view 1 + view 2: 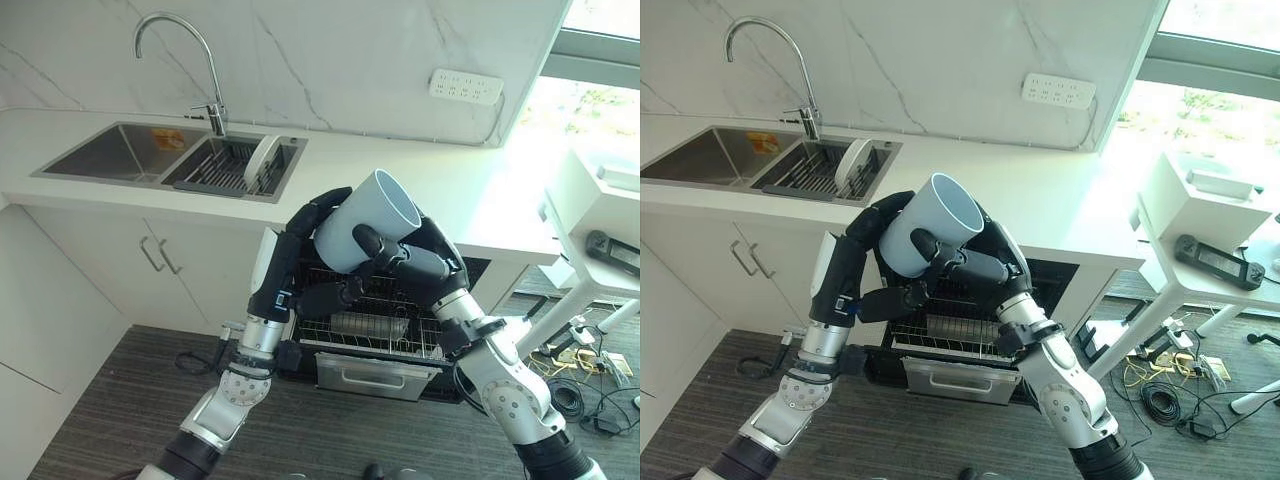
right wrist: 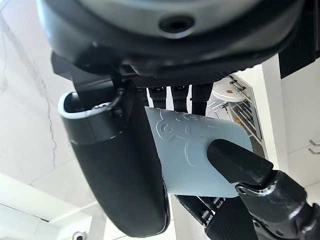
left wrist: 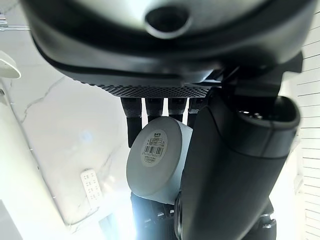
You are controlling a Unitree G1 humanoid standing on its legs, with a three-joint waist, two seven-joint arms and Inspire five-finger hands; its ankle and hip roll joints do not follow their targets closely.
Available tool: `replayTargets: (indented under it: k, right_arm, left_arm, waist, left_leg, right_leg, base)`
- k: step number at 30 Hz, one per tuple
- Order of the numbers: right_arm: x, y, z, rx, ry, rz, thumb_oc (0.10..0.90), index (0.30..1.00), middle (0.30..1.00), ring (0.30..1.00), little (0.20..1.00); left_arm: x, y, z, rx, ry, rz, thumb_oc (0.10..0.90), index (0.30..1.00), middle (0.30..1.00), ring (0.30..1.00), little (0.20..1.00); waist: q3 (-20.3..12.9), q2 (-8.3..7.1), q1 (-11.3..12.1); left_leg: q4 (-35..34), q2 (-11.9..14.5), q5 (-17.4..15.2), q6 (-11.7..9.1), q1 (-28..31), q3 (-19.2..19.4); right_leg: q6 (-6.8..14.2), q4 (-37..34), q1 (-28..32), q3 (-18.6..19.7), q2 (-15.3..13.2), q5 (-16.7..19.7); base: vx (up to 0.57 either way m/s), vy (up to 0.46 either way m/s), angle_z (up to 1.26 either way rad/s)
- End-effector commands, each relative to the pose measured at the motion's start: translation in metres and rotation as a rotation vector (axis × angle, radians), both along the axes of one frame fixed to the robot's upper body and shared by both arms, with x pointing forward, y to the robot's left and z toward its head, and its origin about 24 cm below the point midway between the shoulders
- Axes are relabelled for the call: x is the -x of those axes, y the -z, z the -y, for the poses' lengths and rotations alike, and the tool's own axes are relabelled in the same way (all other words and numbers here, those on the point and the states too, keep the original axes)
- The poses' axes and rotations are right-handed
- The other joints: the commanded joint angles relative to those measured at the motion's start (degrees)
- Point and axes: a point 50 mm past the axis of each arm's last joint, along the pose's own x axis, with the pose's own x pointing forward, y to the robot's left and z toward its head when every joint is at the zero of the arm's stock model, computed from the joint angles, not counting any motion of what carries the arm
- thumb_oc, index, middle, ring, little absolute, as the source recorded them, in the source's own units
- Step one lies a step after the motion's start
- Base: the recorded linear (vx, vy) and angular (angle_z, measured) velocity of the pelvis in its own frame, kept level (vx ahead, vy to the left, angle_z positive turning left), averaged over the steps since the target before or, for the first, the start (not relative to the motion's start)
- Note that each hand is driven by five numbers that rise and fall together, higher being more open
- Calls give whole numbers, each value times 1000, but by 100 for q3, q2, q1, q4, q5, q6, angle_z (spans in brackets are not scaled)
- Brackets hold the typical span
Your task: Place the dishes in the dishwasher.
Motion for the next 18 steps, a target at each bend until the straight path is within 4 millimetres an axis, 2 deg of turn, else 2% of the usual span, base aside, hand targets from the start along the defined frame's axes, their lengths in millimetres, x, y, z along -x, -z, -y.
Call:
replayTargets:
  k: [1, 2, 3, 4, 5, 6, 18]
  right_arm:
    - [-2, -74, -13, -89, -13, 399, 400, 300, 300, 300, 300]
    - [-3, -74, -12, -80, 5, 407, 400, 300, 300, 300, 300]
    - [-3, -75, -12, -76, 13, 410, 400, 300, 300, 300, 300]
    - [-3, -75, -10, -70, 25, 414, 400, 300, 300, 300, 300]
    - [-3, -75, -9, -66, 36, 417, 400, 300, 300, 300, 300]
    - [-3, -76, -8, -64, 48, 420, 400, 300, 300, 300, 300]
    - [-2, -74, 9, -82, 164, 428, 400, 300, 300, 300, 300]
  left_arm:
    - [16, -28, 47, -65, 323, 166, 400, 300, 300, 300, 300]
    - [15, -27, 46, -58, 316, 156, 400, 300, 300, 300, 300]
    - [15, -27, 46, -57, 314, 152, 455, 382, 382, 382, 382]
    - [14, -26, 45, -54, 308, 147, 584, 575, 575, 575, 575]
    - [14, -26, 44, -47, 302, 141, 734, 801, 801, 801, 801]
    - [14, -25, 43, -40, 294, 134, 800, 900, 900, 900, 900]
    - [8, -18, 24, 23, 156, 77, 800, 900, 900, 900, 900]
  waist:
    - [-155, -120, 8]
    - [-149, -120, 11]
    - [-149, -119, 11]
    - [-145, -117, 11]
    - [-142, -115, 13]
    - [-135, -113, 14]
    - [-110, -81, 23]
  left_leg:
    - [-261, 208, -539, -9, 185, 7]
    - [-261, 209, -536, -10, 182, 6]
    - [-261, 209, -536, -11, 181, 6]
    - [-261, 215, -531, -14, 182, 13]
    - [-261, 214, -527, -16, 182, 12]
    - [-261, 216, -527, -16, 182, 10]
    - [-261, 219, -513, -29, 176, -5]
  right_leg:
    - [908, -126, 515, 163, -499, -576]
    - [904, -126, 515, 166, -495, -579]
    - [903, -126, 516, 168, -494, -581]
    - [900, -126, 516, 165, -495, -579]
    - [898, -126, 519, 163, -494, -578]
    - [895, -126, 519, 162, -493, -579]
    - [867, -126, 519, 182, -476, -599]
  base:
    - [0, 0, 0]
    - [0, 0, 0]
    - [0, 0, 0]
    - [0, 0, 0]
    - [0, 0, 0]
    - [0, 0, 0]
    - [0, 0, 0]
